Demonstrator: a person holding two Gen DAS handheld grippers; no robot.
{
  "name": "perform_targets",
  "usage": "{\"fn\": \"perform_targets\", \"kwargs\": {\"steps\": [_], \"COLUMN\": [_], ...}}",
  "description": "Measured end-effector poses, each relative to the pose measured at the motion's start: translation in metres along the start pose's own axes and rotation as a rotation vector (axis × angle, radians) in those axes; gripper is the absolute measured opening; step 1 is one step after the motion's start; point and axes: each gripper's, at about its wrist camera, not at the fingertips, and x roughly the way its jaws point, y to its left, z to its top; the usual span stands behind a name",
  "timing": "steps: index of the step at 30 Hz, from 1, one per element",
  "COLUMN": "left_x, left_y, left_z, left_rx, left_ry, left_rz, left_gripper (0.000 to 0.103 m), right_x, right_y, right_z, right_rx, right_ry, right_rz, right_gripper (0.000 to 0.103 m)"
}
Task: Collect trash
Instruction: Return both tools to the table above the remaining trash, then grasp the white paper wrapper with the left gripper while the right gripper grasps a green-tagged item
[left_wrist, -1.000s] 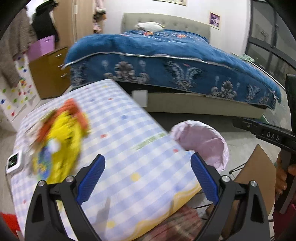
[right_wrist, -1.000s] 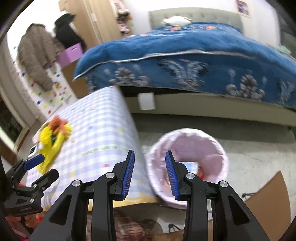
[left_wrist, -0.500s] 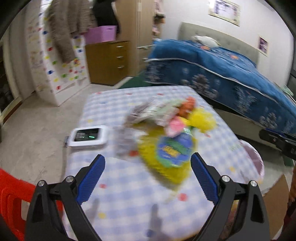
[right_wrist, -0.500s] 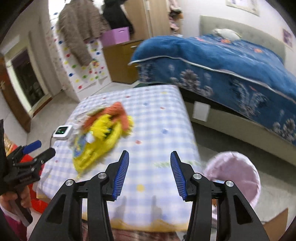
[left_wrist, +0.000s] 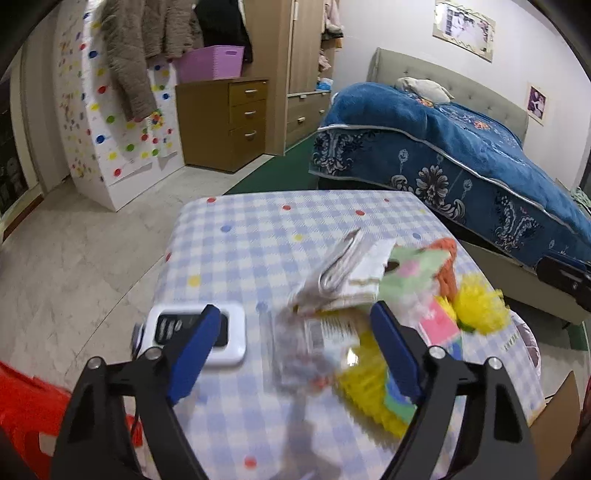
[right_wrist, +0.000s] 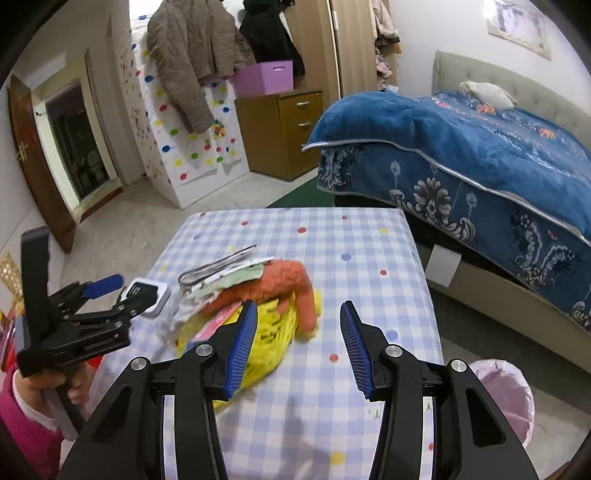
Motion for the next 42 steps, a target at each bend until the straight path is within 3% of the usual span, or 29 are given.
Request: {"fn": "perform_targets", "kwargs": {"steps": [6, 10, 17, 22, 24, 27, 34, 42], "left_x": [0.033, 0.058, 0.074, 0.076, 0.076, 0.067, -0.003, -0.051], "left_y": [-0.013, -0.021, -0.02, -0.016, -0.018, -0.018, -0.01, 0.003], "left_z": [0.023, 0.017, 0.005, 0.007, 0.007, 0.007, 0.013, -0.017], "left_rx": [0.09, 0.141, 0.145, 0.116, 0.132, 0.128, 0.099, -0.002], "left_ry": [0.004, 0.066, 0.106, 0.127, 0.128, 0.104, -0.047, -0.067], "left_rz": [-0.08, -0.102, -0.171, -0.234, -0.223, -0.206, -0.111, -0.083], "left_gripper": [0.081, 0.081, 0.081, 0.047, 0.027, 0.007, 0.004, 0.004], "right_x": [0.019, 0.026, 0.032, 0.027, 0.024, 0.016, -0.006, 0.001], "right_y": [-0.009, -0.016, -0.021, -0.02, -0.02, -0.02, -0.015, 0.02], "right_z": [0.001, -0.002, -0.007, -0.01, -0.012, -0.014, -0.014, -0.005], "right_rx": [0.024, 0.038, 0.051, 0.055, 0.054, 0.055, 0.047, -0.031], "right_ry": [0.027, 0.044, 0.059, 0.058, 0.055, 0.045, 0.01, 0.015], "right_rz": [-0.013, -0.019, -0.017, -0.009, -0.011, -0.012, 0.0, 0.048], "right_gripper": [0.048, 0.048, 0.048, 0.048, 0.048, 0.048, 0.048, 0.047]}}
